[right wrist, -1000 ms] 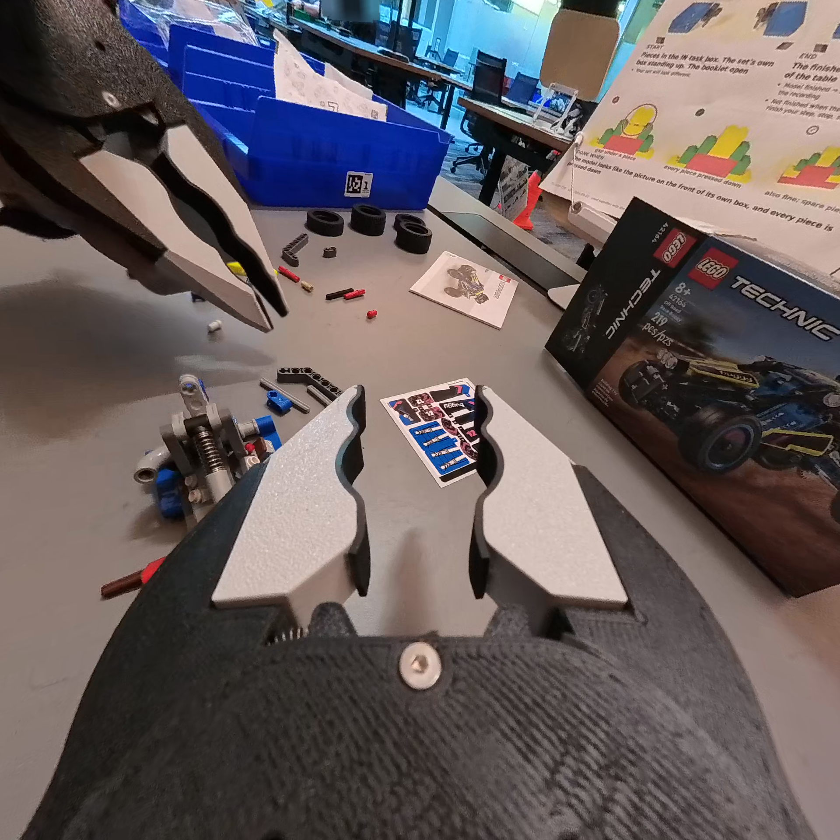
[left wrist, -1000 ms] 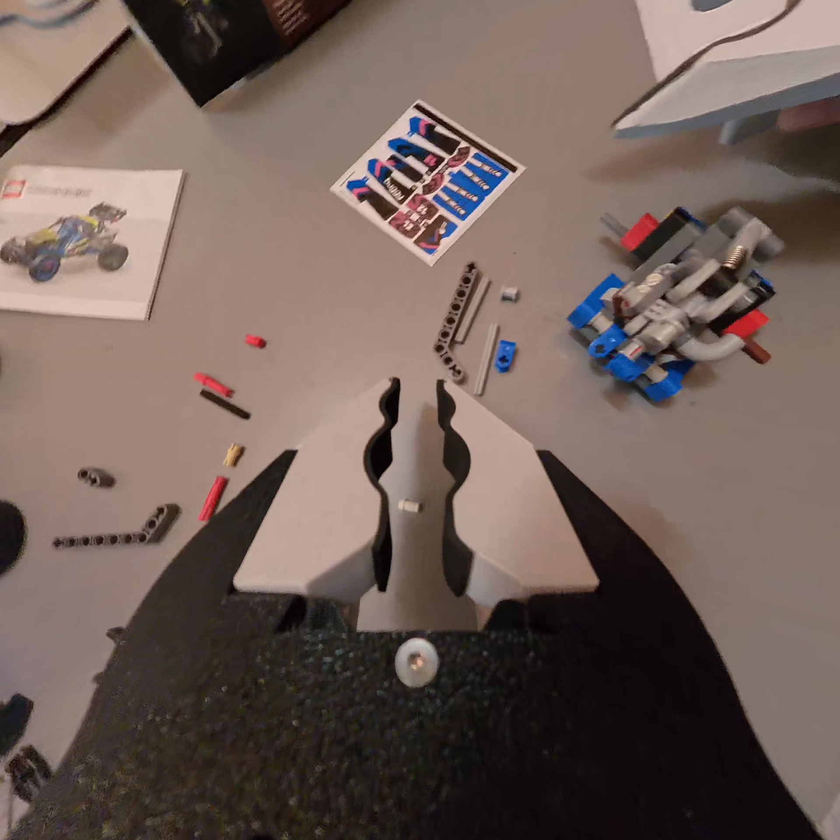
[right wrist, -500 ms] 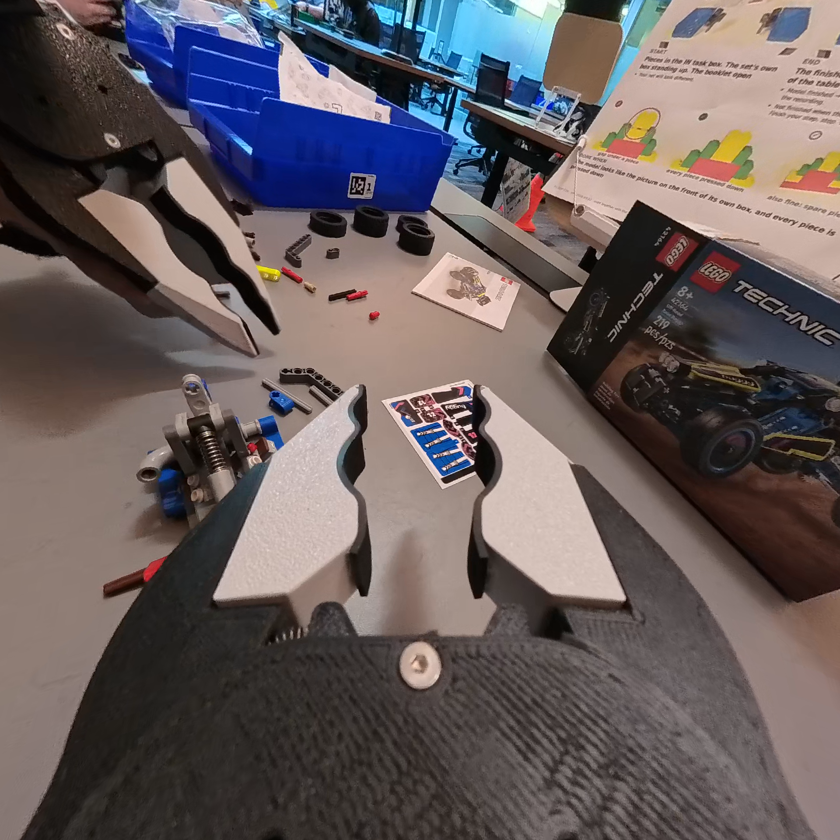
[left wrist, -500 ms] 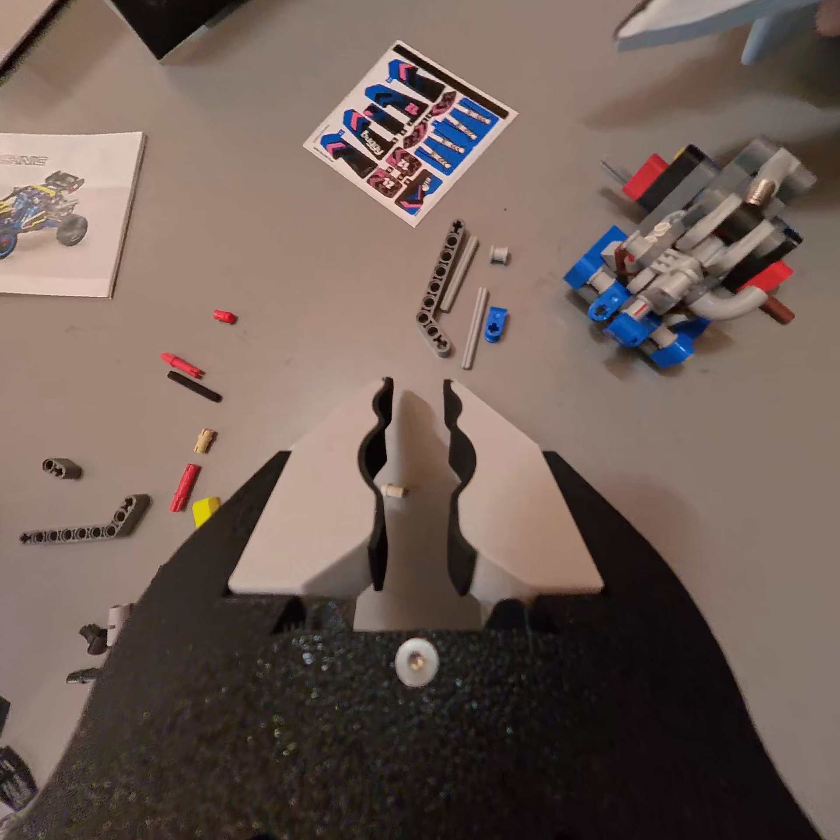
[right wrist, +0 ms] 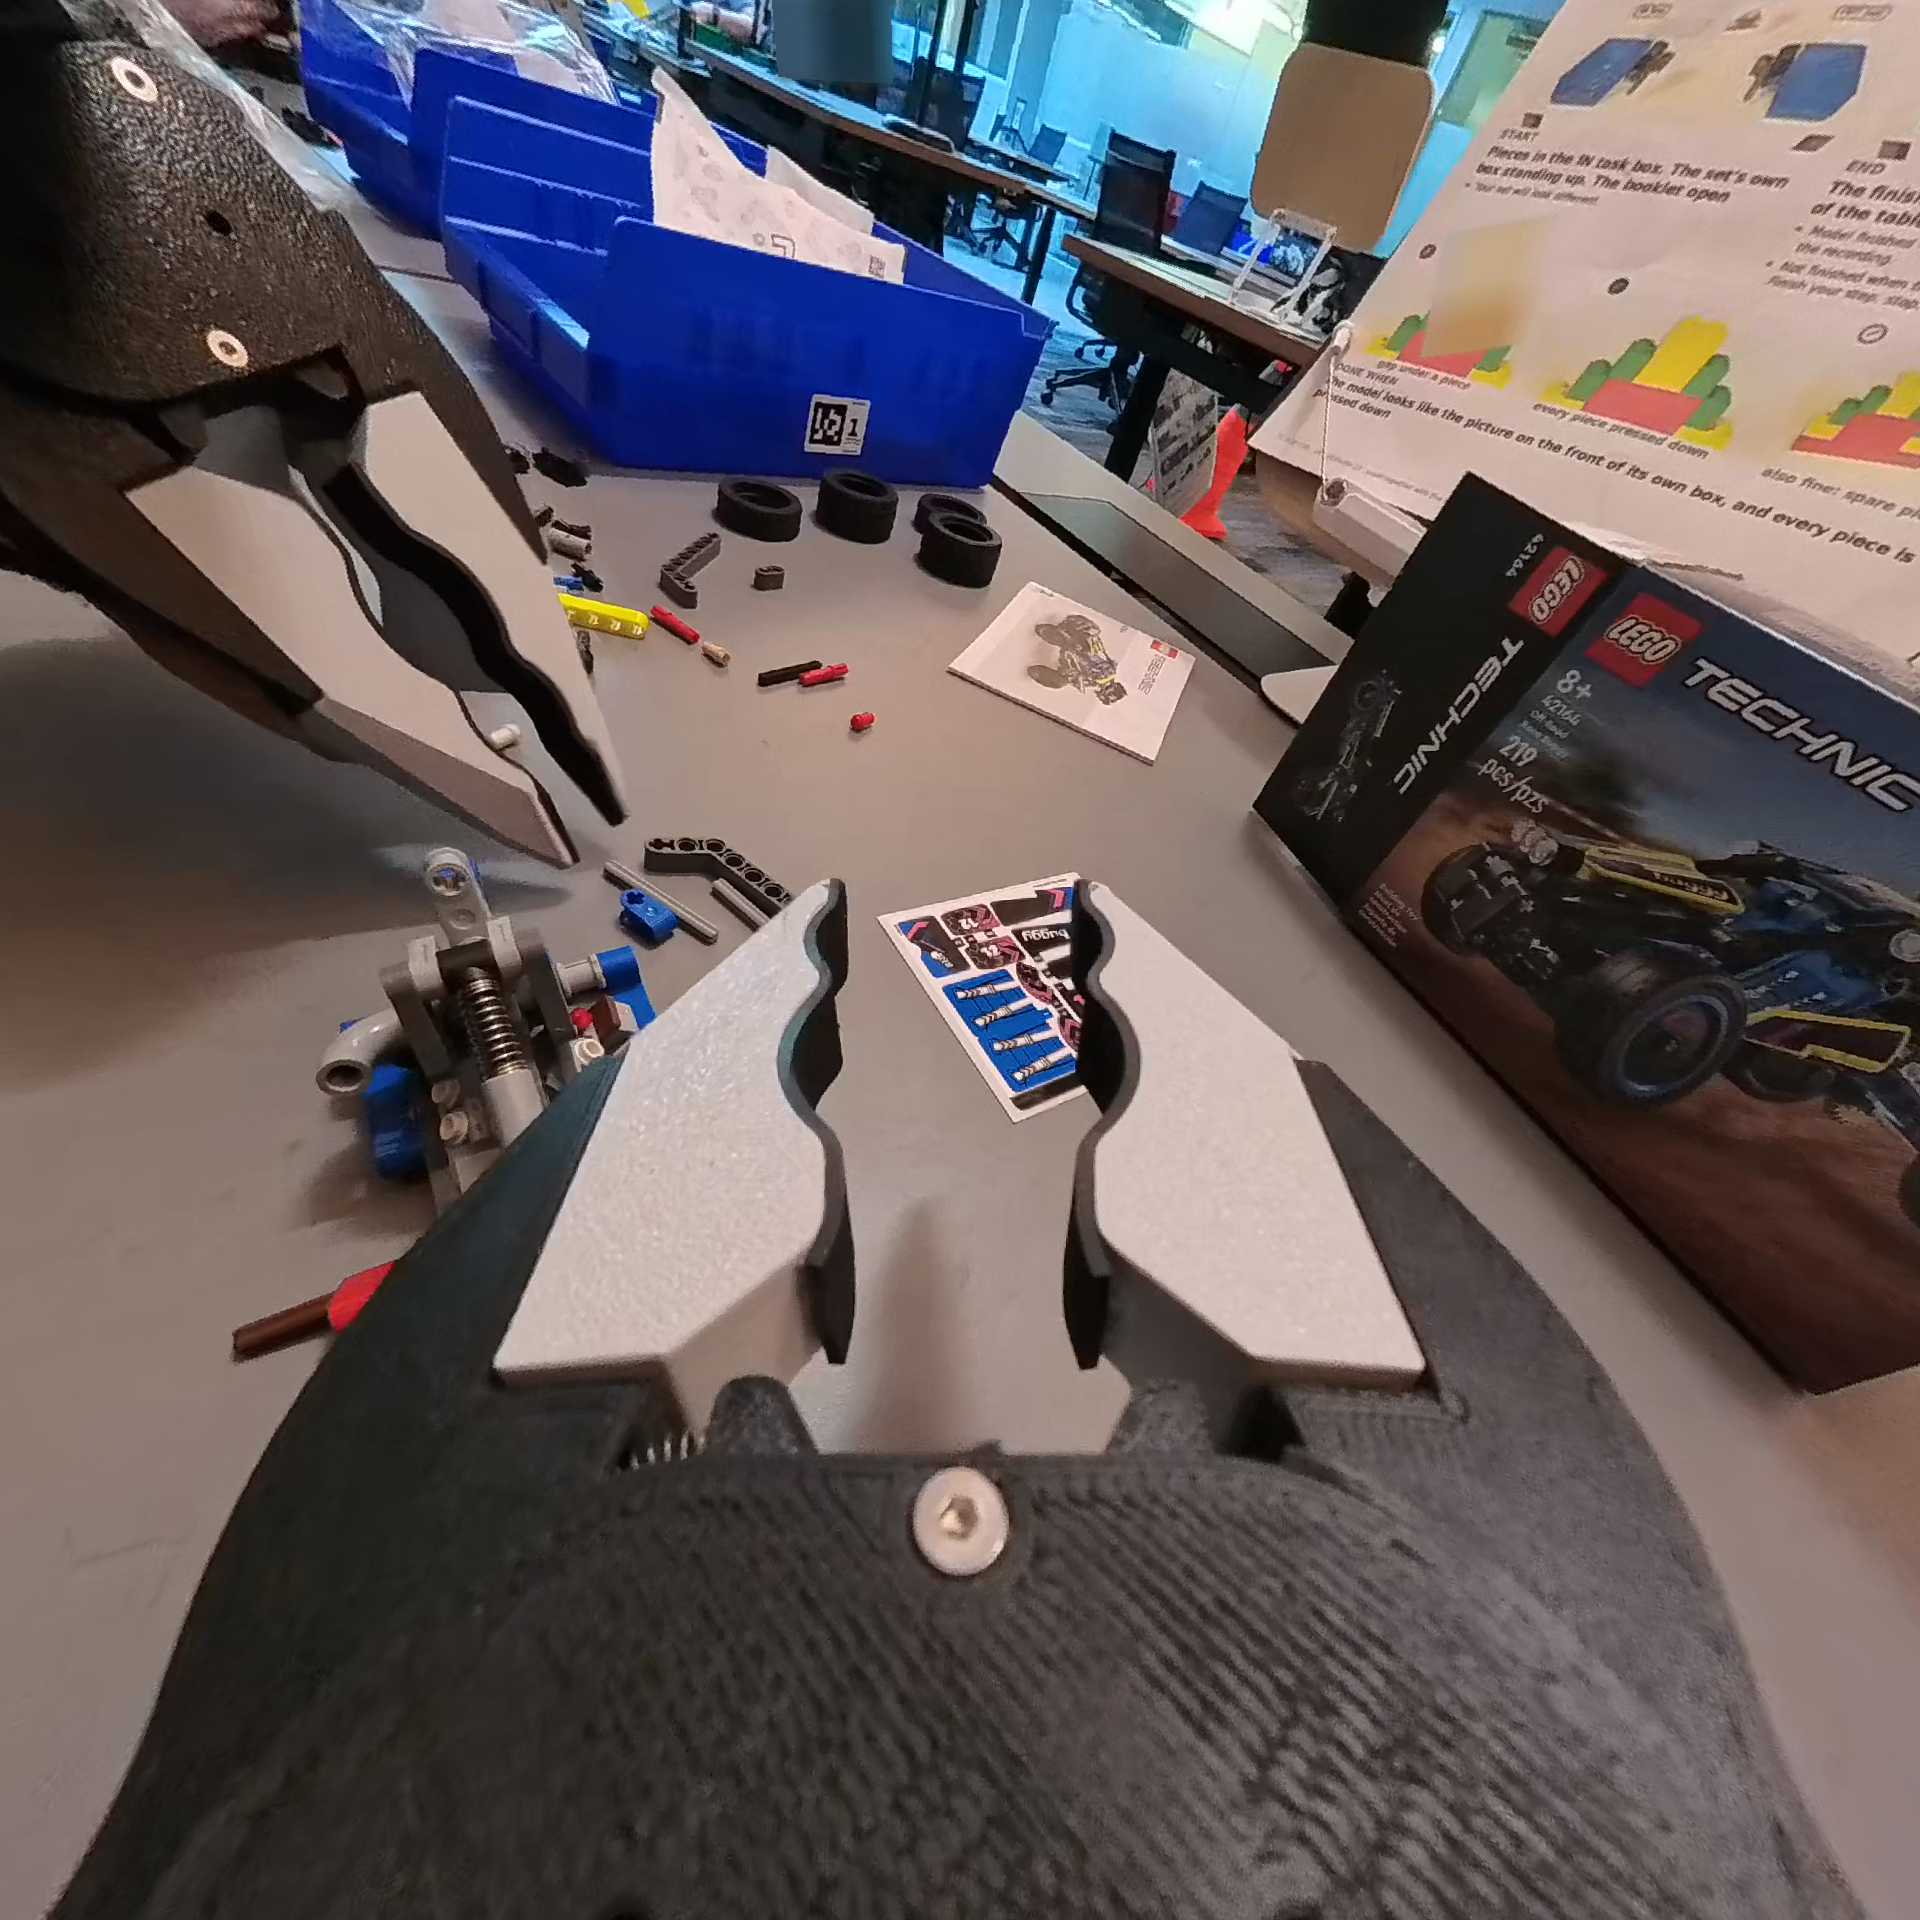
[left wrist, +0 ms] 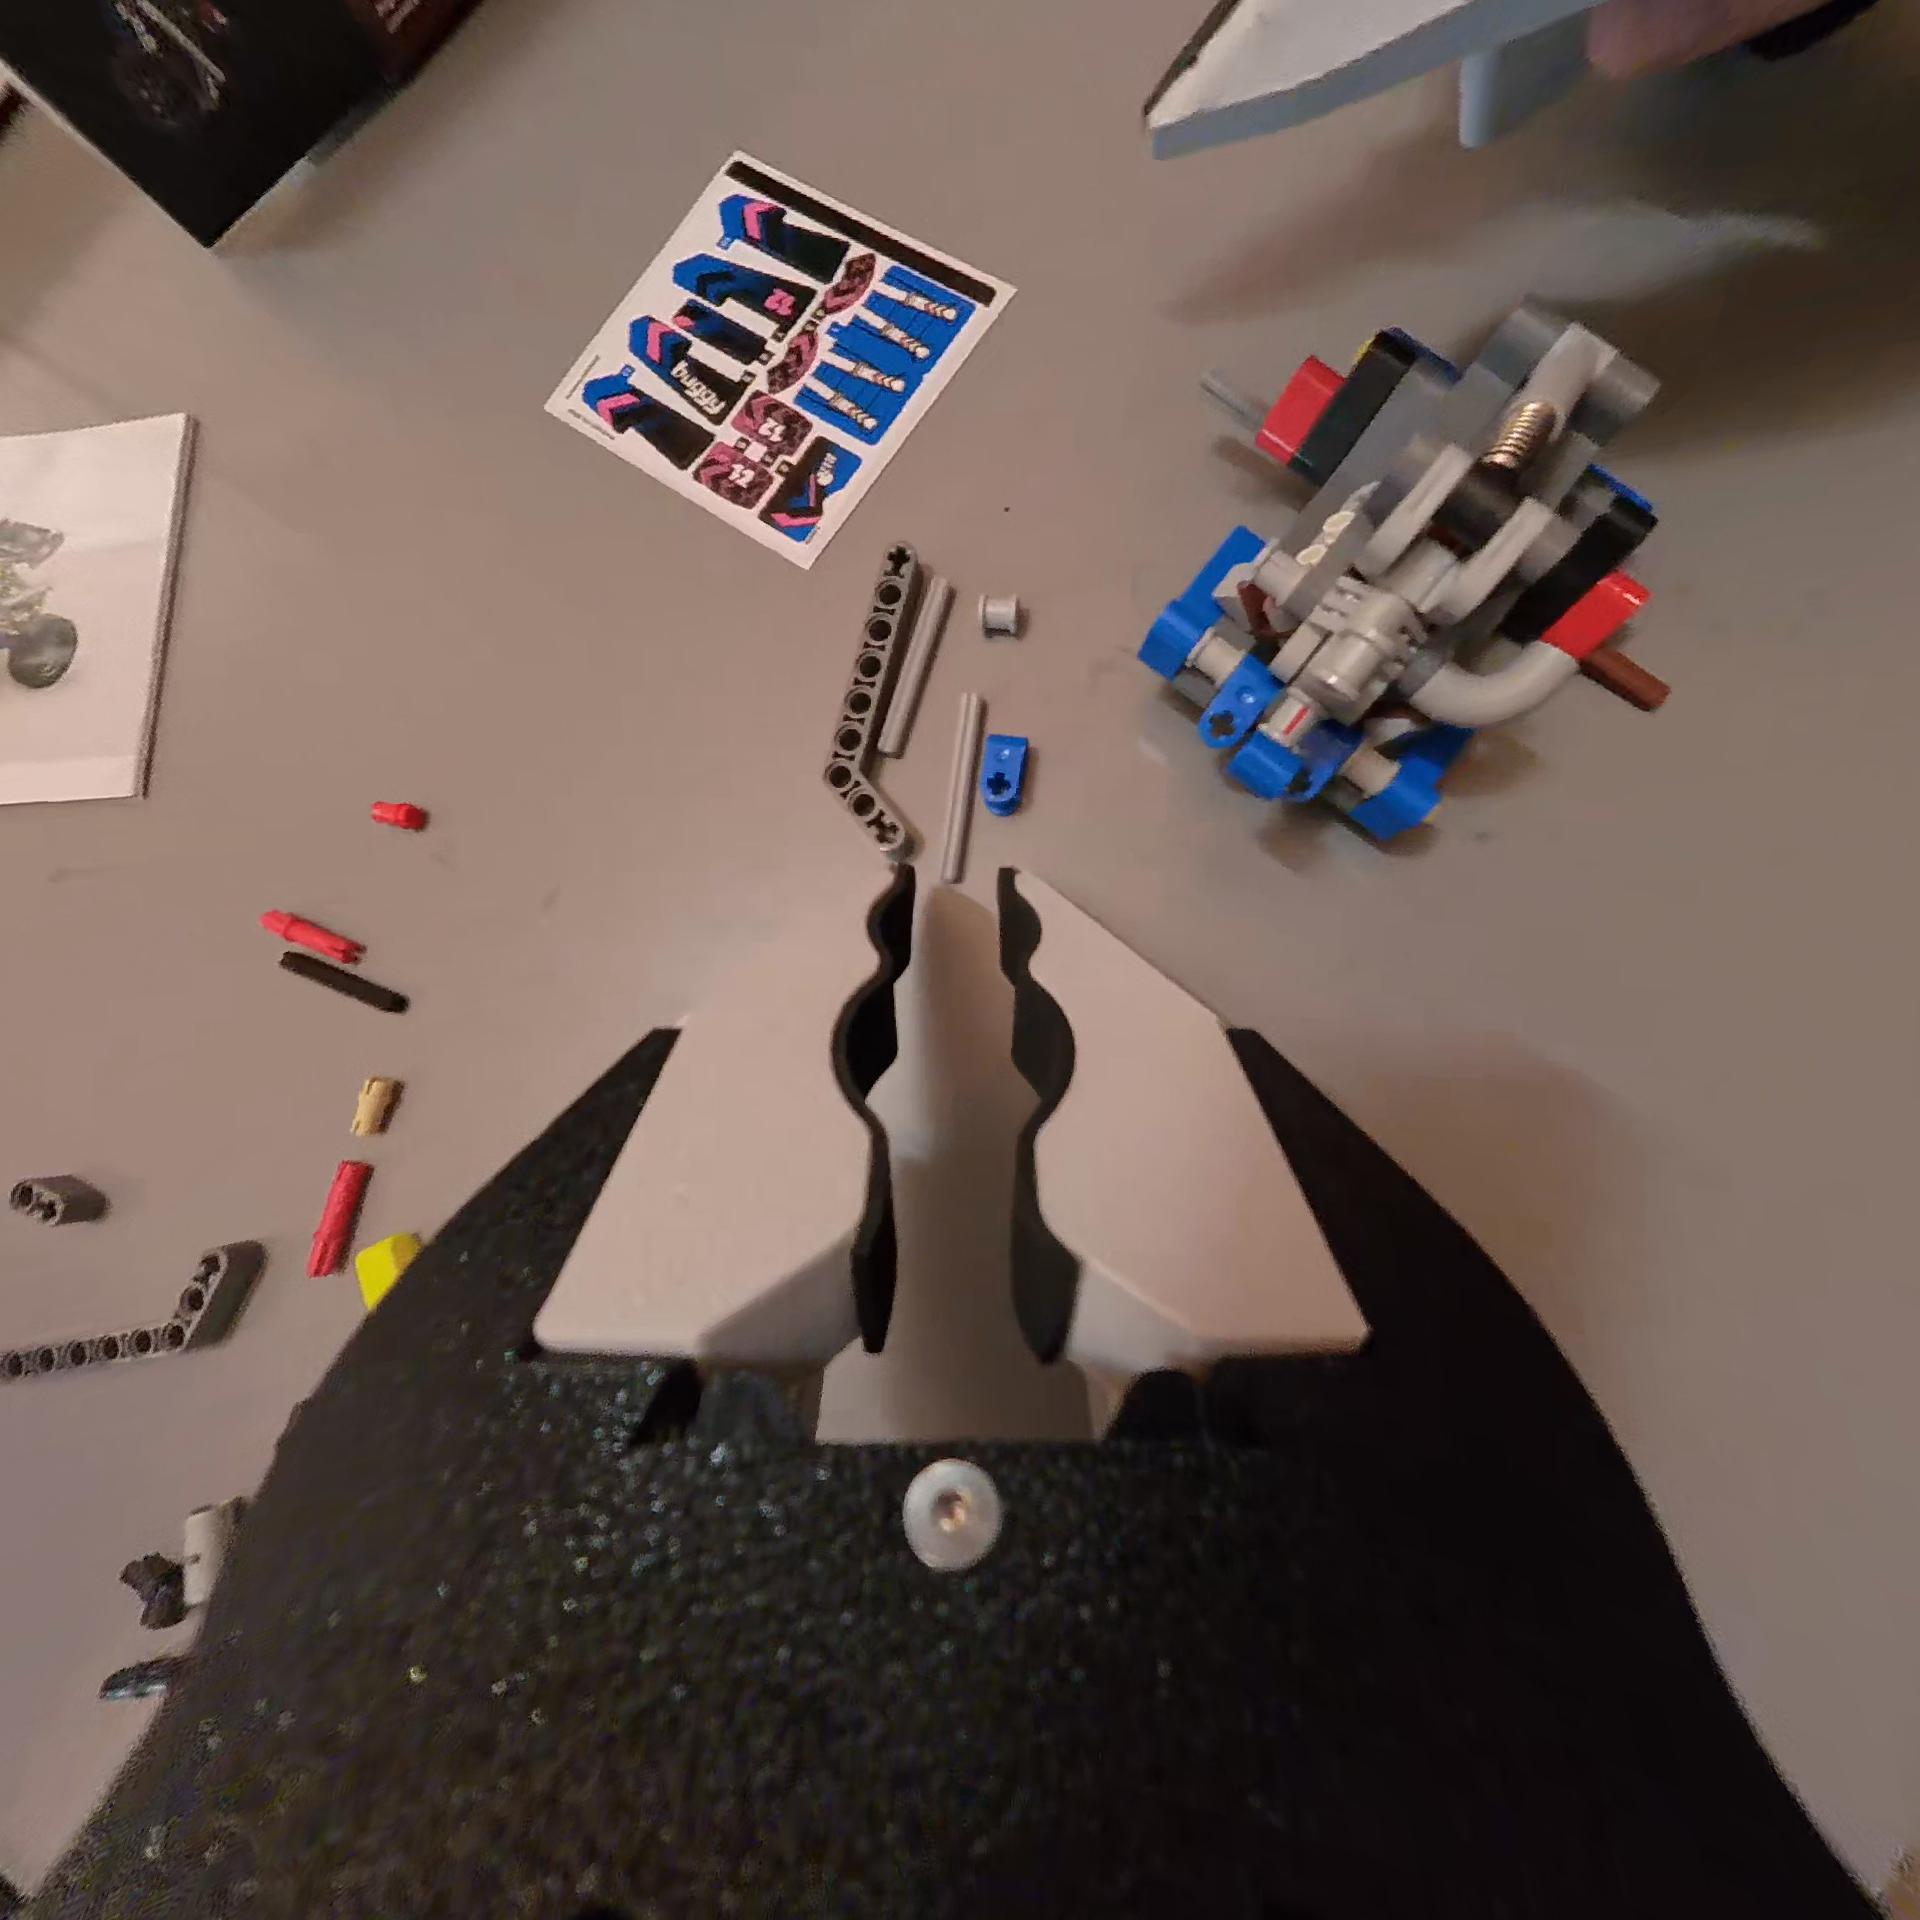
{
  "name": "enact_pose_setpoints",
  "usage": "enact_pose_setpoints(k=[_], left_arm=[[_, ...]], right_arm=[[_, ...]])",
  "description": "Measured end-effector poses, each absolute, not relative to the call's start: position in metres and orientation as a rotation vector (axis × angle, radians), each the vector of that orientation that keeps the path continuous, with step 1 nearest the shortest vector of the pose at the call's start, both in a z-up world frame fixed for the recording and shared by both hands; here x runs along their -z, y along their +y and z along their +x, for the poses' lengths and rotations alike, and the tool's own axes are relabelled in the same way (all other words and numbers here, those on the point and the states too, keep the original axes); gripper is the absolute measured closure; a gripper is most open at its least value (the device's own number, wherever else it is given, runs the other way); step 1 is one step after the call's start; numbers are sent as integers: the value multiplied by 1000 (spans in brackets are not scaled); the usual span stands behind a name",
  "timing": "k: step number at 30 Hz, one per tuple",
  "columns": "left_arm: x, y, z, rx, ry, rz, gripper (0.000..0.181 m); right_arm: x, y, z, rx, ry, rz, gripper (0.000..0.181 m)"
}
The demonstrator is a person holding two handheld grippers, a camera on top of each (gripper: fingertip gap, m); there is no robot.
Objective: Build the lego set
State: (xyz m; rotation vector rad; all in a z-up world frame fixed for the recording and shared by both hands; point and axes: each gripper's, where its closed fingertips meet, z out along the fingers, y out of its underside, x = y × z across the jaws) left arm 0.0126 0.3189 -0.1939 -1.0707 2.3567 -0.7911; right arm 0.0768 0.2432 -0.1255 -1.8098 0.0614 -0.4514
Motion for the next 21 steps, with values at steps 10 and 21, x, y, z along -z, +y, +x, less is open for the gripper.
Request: enact_pose_setpoints(k=[10, 21], left_arm=[[203, 318, 21, 796, 2305, -1167, 180], [160, 323, 20, 891, 2133, -1250, 180]], right_arm=[[124, 246, 71, 442, 36, -1803, 141], [105, 251, 49, 455, -116, -1704, 138]])
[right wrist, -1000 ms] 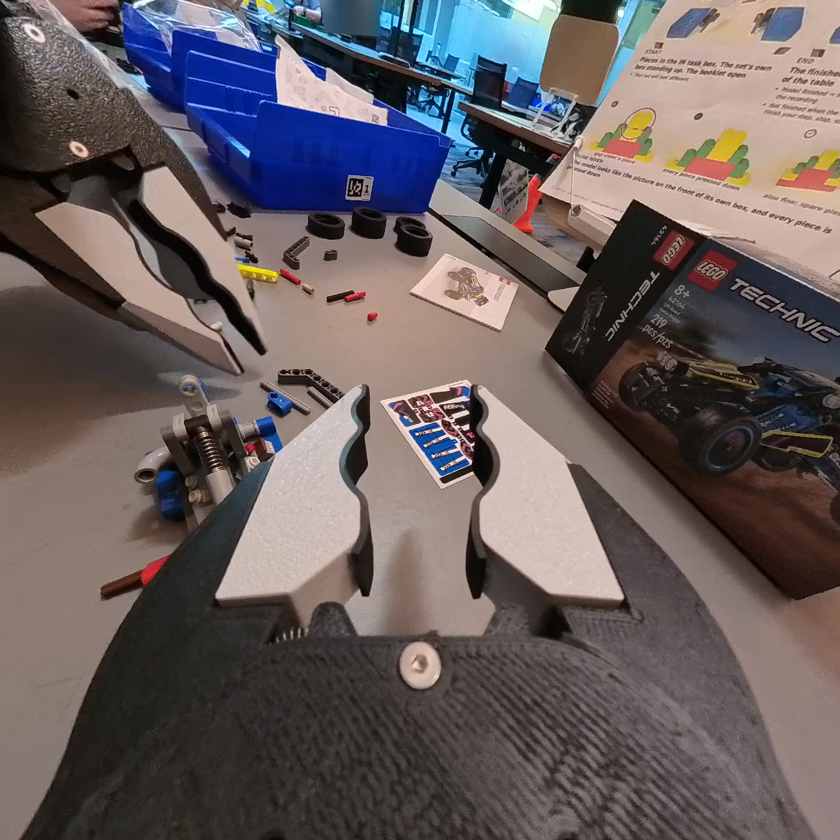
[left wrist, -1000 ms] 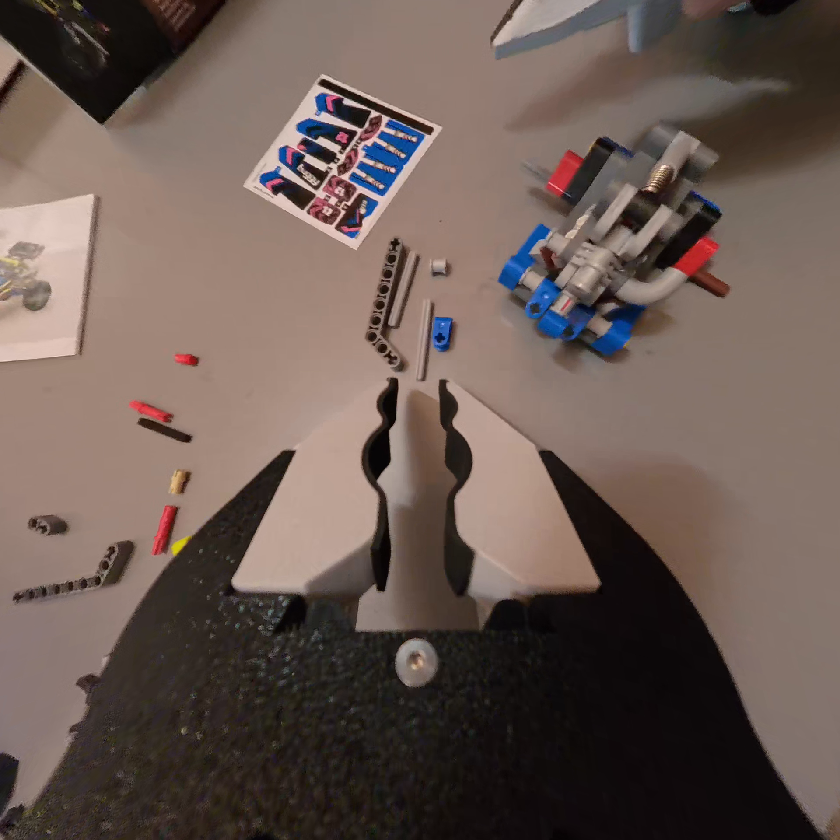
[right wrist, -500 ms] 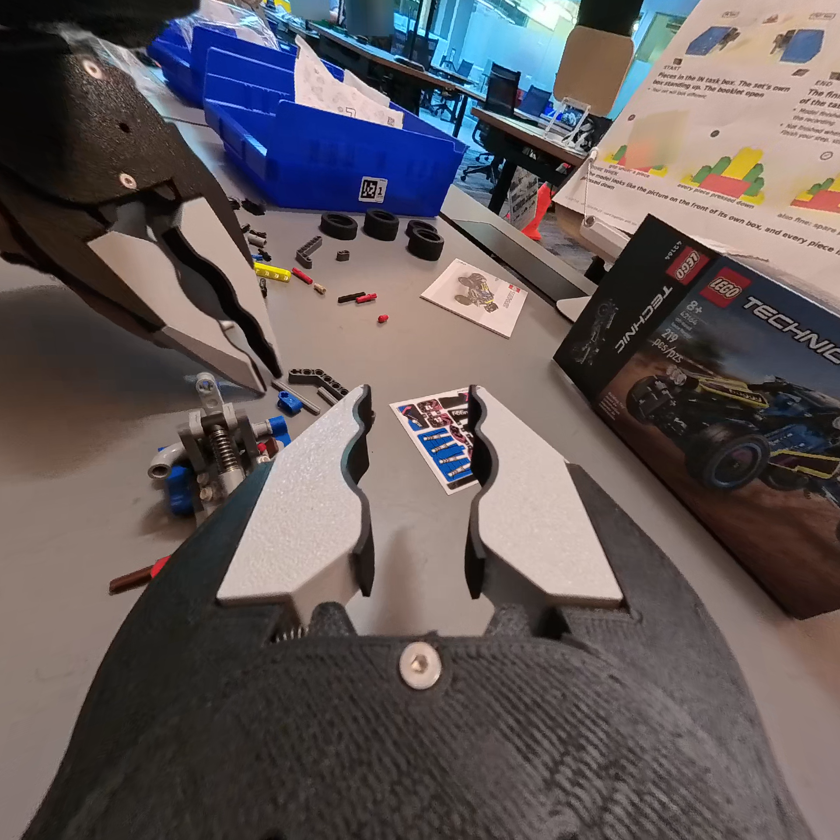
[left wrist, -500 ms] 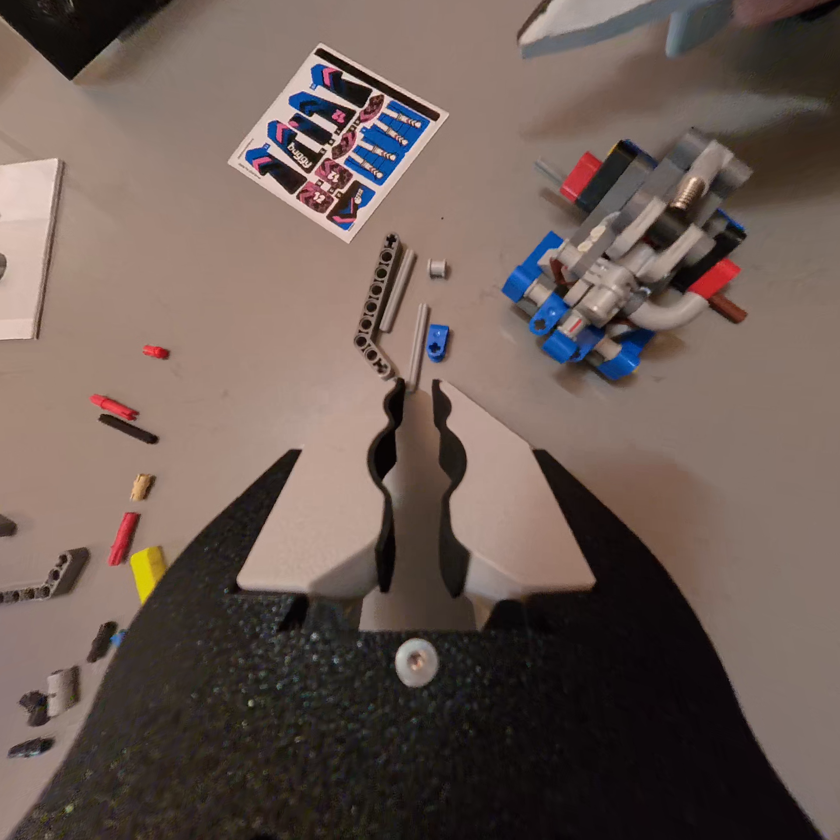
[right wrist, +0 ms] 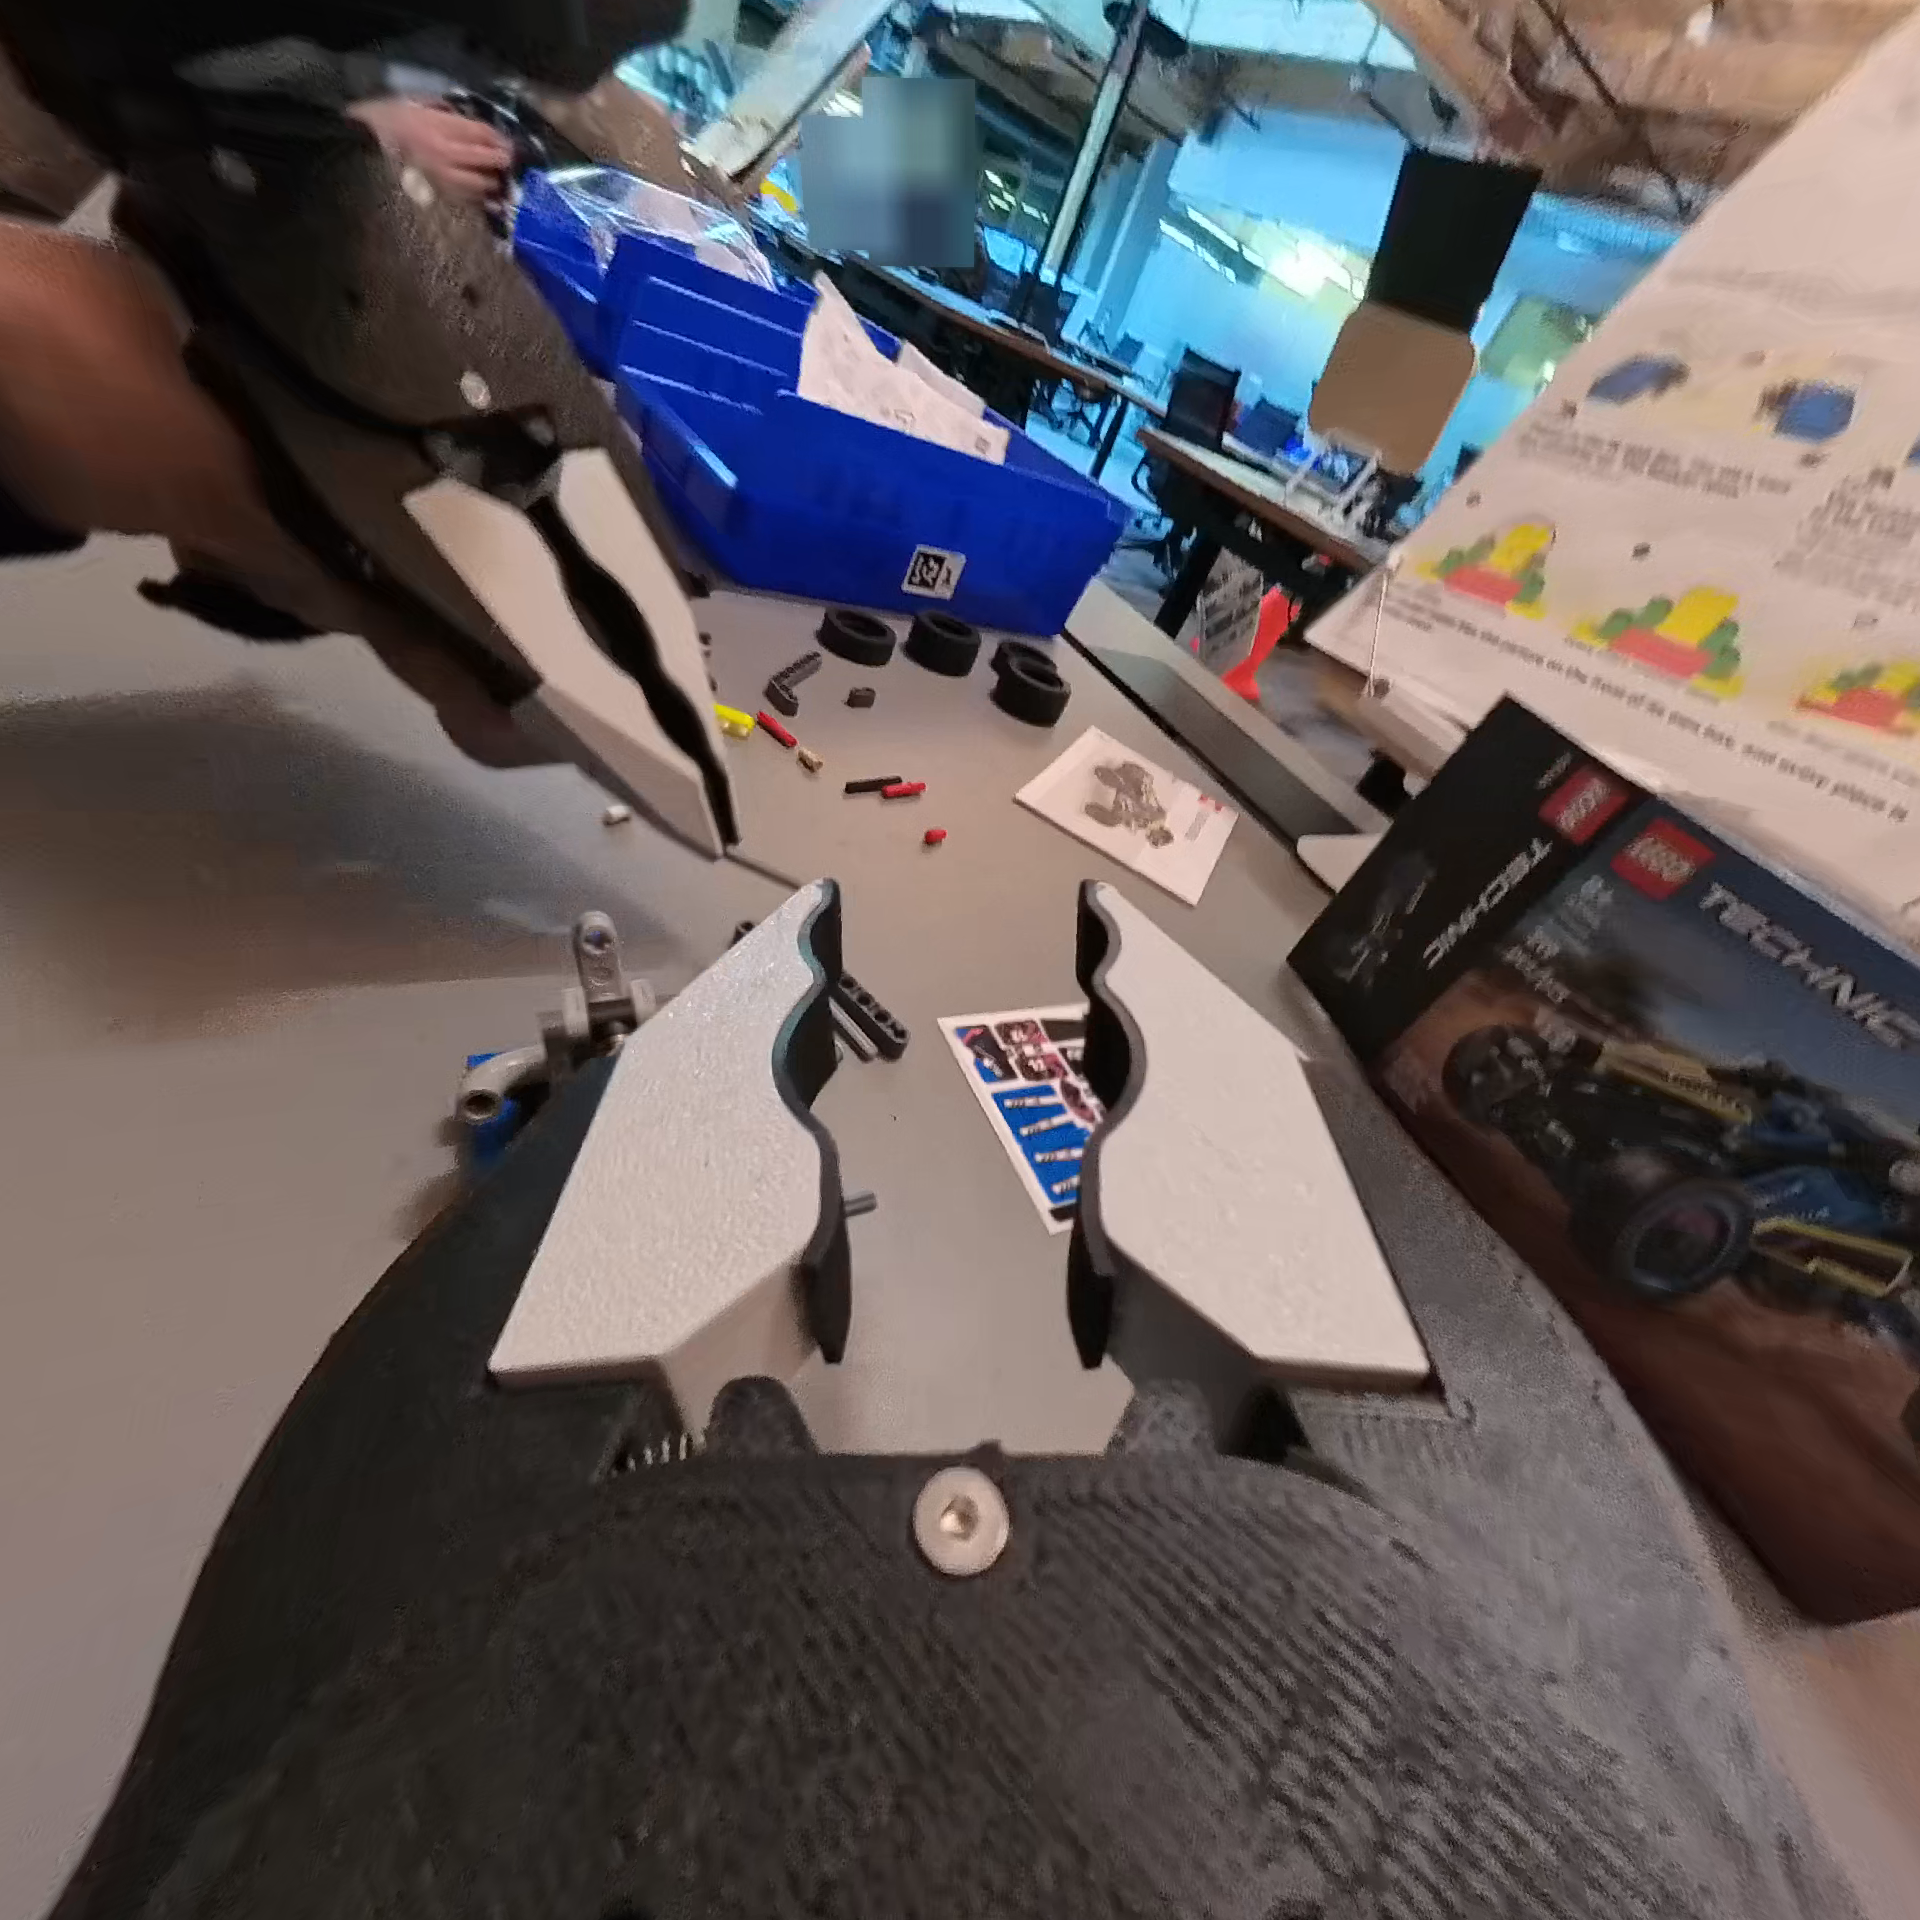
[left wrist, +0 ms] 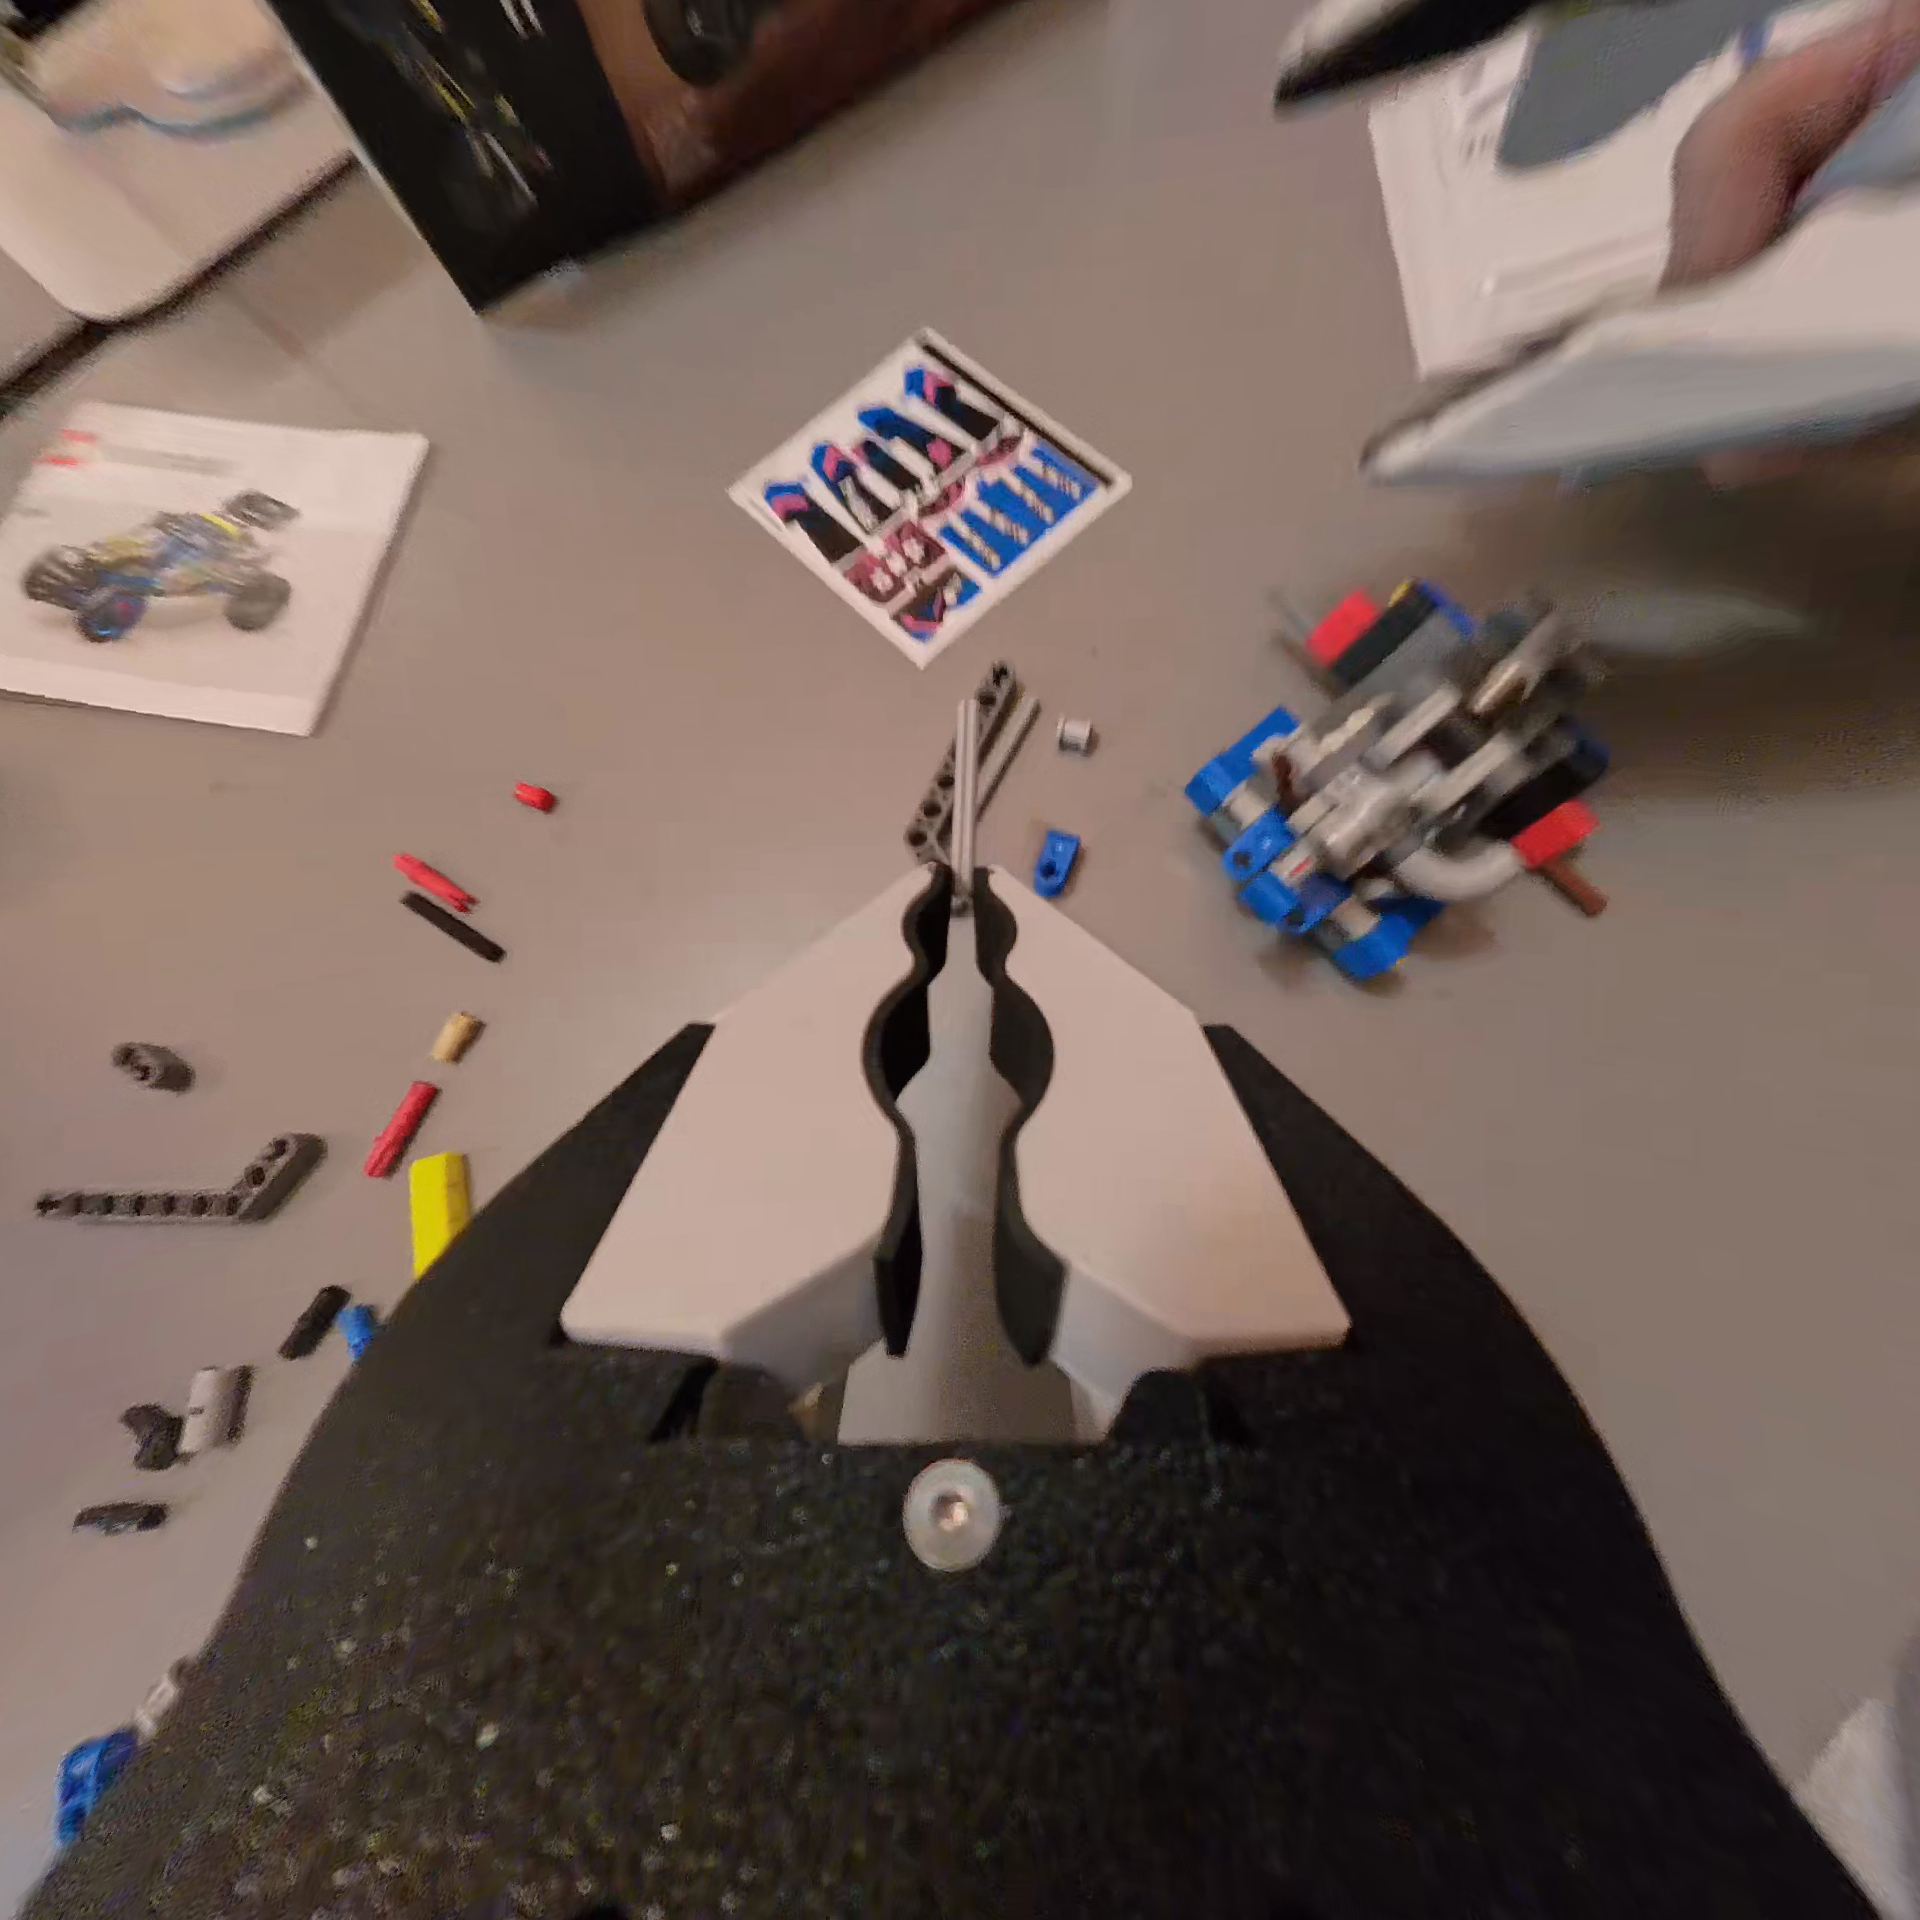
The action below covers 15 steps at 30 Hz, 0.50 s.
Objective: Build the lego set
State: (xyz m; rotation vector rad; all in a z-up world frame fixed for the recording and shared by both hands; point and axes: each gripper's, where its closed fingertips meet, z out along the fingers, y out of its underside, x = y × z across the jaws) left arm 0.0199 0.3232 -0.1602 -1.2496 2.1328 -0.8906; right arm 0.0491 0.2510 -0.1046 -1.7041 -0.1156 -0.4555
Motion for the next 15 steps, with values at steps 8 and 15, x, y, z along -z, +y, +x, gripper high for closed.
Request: enact_pose_setpoints(k=[8, 15], left_arm=[[117, 288, 17, 989, 2144, -1221, 180], [133, 309, 13, 822, 2223, -1262, 180]], right_arm=[[104, 255, 37, 832, -428, -1712, 129], [106, 243, 55, 929, -417, -1737, 135]])
